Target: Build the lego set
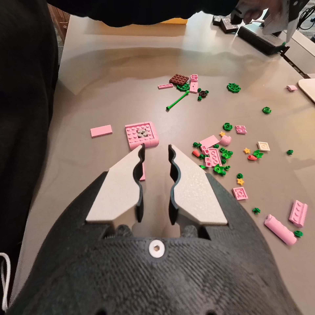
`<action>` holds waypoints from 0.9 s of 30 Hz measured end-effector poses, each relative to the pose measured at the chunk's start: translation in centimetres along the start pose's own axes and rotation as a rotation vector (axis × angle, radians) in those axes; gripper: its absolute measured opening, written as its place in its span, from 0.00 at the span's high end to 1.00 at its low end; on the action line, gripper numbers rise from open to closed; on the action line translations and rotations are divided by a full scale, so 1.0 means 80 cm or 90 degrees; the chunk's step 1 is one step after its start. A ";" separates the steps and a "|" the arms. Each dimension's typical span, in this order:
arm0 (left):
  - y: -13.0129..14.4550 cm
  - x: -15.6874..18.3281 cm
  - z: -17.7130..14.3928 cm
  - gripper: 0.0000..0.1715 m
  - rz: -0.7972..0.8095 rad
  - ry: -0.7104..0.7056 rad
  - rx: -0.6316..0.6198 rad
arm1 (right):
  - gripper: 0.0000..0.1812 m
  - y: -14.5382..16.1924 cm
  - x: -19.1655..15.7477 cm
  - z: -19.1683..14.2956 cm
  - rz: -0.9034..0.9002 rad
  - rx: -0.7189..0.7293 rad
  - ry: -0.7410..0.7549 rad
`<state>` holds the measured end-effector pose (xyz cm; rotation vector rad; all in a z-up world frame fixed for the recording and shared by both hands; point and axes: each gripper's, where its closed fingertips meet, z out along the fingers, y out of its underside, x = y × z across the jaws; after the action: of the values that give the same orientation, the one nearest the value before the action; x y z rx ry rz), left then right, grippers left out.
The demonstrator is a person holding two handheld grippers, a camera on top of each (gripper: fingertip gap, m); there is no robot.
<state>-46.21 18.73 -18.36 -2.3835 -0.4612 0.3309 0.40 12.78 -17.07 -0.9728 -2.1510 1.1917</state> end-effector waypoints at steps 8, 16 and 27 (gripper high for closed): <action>-0.005 0.000 -0.016 0.96 0.003 0.016 0.051 | 0.86 0.001 0.001 0.000 -0.002 -0.003 0.001; -0.002 -0.011 -0.022 0.96 -0.026 0.003 0.063 | 0.86 0.003 0.003 0.000 0.002 -0.004 0.003; 0.030 0.087 -0.118 0.94 -0.039 0.096 0.128 | 0.87 -0.010 0.005 0.000 0.017 0.038 0.002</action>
<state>-36.05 14.49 -13.77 -2.1760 -0.4098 0.1596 -0.14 12.82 -16.31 -0.9794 -2.0945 1.2587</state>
